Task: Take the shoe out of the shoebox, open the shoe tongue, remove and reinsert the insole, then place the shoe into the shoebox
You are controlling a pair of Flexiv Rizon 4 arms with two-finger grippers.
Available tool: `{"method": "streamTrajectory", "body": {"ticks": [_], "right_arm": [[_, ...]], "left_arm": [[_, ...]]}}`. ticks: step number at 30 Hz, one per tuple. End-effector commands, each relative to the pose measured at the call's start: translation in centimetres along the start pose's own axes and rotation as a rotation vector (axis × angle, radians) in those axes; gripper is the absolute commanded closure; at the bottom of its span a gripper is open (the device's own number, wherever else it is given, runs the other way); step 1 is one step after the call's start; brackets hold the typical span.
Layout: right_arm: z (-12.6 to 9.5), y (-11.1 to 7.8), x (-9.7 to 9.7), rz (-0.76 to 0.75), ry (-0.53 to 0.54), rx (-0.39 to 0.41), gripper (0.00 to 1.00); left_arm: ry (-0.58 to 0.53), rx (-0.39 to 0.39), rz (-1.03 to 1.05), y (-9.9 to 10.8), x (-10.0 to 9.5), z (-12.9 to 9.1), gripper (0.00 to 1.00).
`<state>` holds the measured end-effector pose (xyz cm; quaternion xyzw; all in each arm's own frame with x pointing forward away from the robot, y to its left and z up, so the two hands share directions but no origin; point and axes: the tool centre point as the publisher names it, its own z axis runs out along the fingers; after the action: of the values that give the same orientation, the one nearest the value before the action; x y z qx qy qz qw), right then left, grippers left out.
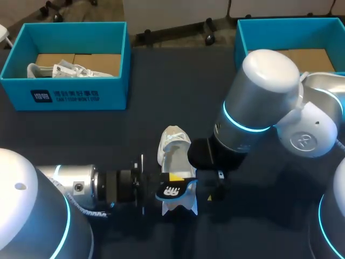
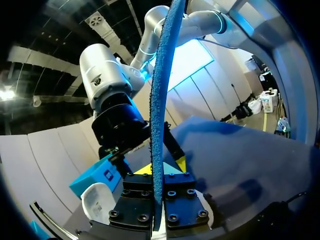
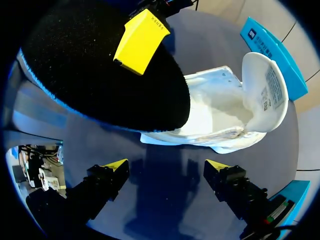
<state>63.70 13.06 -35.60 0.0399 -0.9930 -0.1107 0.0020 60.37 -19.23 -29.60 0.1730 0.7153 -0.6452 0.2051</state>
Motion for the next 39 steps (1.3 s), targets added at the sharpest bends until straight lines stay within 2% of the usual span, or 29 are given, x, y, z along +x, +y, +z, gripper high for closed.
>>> {"method": "streamTrajectory", "body": {"ticks": [1,17,36,39], "right_arm": [[0.2,0.1,0.0,0.0,0.0,0.0,0.0],[0.2,0.1,0.0,0.0,0.0,0.0,0.0],[0.2,0.1,0.0,0.0,0.0,0.0,0.0],[0.2,0.1,0.0,0.0,0.0,0.0,0.0]], "left_arm": [[0.013,-0.001,0.003,0.1,0.1,-0.3,1.0],[0.022,-0.011,0.01,2.5,0.3,0.4,1.0],[0.012,-0.028,0.027,6.1,-1.1,1.1,1.0],[0.012,-0.052,0.042,6.7,-1.3,1.4,1.0]]}}
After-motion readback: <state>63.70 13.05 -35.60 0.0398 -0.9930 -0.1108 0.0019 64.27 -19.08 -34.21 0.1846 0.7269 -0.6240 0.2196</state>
